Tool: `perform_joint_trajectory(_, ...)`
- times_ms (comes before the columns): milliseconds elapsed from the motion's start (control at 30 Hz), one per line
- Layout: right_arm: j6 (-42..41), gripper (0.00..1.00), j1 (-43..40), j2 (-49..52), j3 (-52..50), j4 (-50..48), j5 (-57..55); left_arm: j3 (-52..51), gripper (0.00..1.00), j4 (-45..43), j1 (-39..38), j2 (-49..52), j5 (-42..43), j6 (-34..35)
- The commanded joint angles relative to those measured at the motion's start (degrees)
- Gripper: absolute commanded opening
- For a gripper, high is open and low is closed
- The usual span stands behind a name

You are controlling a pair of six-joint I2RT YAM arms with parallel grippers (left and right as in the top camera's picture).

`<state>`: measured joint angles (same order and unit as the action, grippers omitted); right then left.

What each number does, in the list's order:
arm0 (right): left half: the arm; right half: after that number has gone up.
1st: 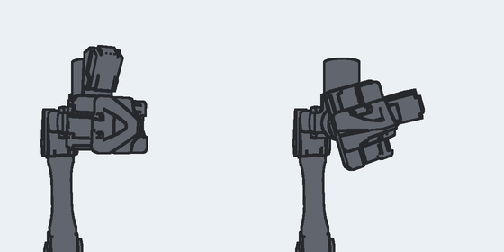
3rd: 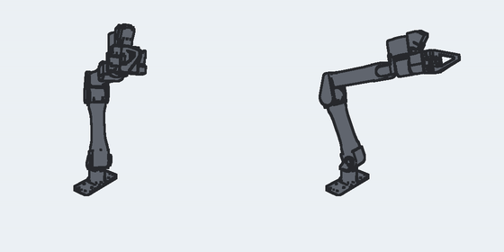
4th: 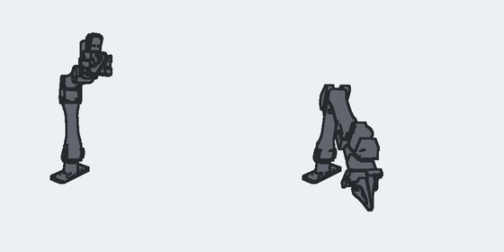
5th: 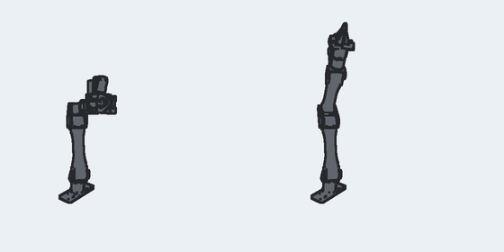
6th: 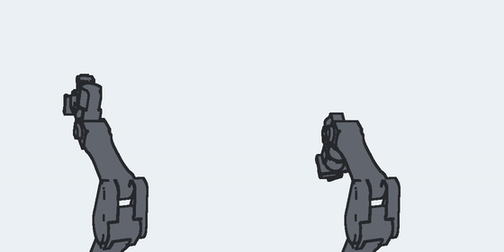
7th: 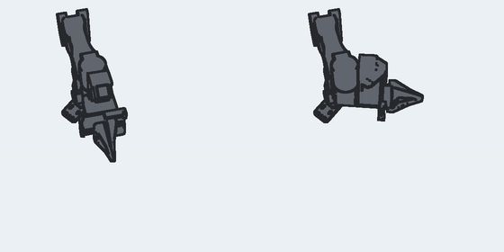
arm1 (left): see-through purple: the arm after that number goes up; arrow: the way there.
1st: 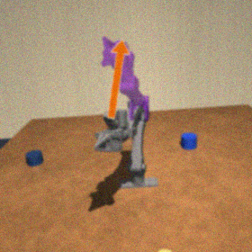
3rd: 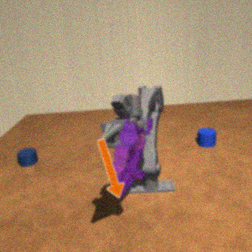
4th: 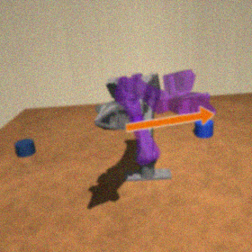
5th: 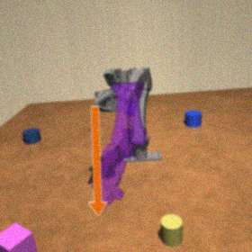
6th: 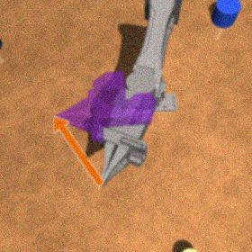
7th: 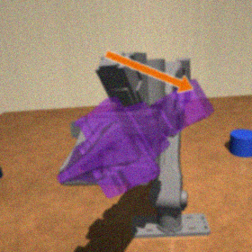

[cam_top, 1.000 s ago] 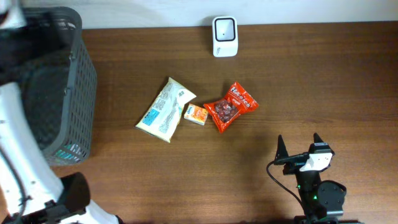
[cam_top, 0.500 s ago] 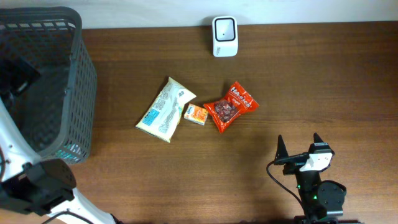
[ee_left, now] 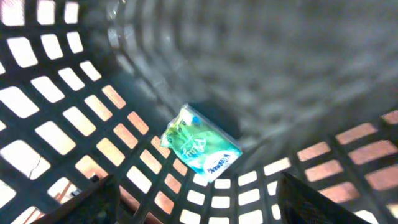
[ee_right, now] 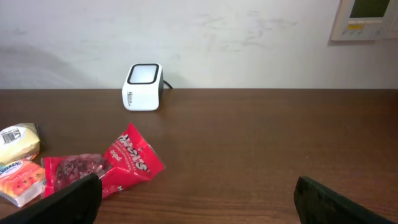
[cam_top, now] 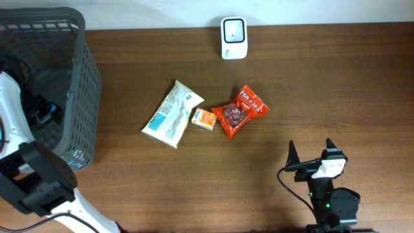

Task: Scan the item barcode
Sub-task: 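Move the left gripper back into the basket toward the green item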

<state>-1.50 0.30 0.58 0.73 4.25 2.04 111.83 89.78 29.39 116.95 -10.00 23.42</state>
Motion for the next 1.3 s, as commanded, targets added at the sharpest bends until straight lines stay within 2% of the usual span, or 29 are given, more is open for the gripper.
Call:
perform_joint_trajectory(0,-0.22,0.98,-0.33,-0.37,-0.42,0.11,0.13,-3.54,0.81,-0.52,0.07,0.37,-1.03,0.09)
perform_joint_trajectory(433,-0.22,0.98,-0.33,-0.37,-0.42,0.11,0.13,-15.61,0.80,-8.33,0.09,0.37,-1.64,0.11)
perform_joint_trajectory(633,-0.22,0.98,-0.33,-0.37,-0.42,0.11,0.13,-21.73,0.73,-13.22,0.09,0.37,-1.88,0.11)
perform_joint_trajectory(833,-0.22,0.98,-0.33,-0.37,-0.42,0.11,0.13,-26.69,0.72,-17.81,0.09,0.37,-1.86,0.11)
perform_joint_trajectory(900,-0.22,0.98,-0.33,-0.37,-0.42,0.11,0.13,-27.43,0.69,-18.53,0.09,0.37,-1.88,0.11)
perform_joint_trajectory(1000,-0.22,0.98,-0.33,-0.37,-0.42,0.11,0.13,-27.50,0.56,-18.88,0.09,0.37,-2.05,0.11)
perform_joint_trajectory(1067,-0.22,0.98,-0.33,-0.37,-0.42,0.11,0.13,-27.50,0.39,-19.12,0.09,0.37,-2.03,0.11)
perform_joint_trajectory(1167,-0.22,0.98,-0.33,-0.37,-0.42,0.11,0.13,-27.50,0.25,-19.28,0.09,0.37,-2.03,0.11)
perform_joint_trajectory(1267,-0.22,0.99,-0.33,-0.37,-0.42,0.11,0.13,-27.06,0.02,-19.06,0.09,0.37,-1.84,0.11)
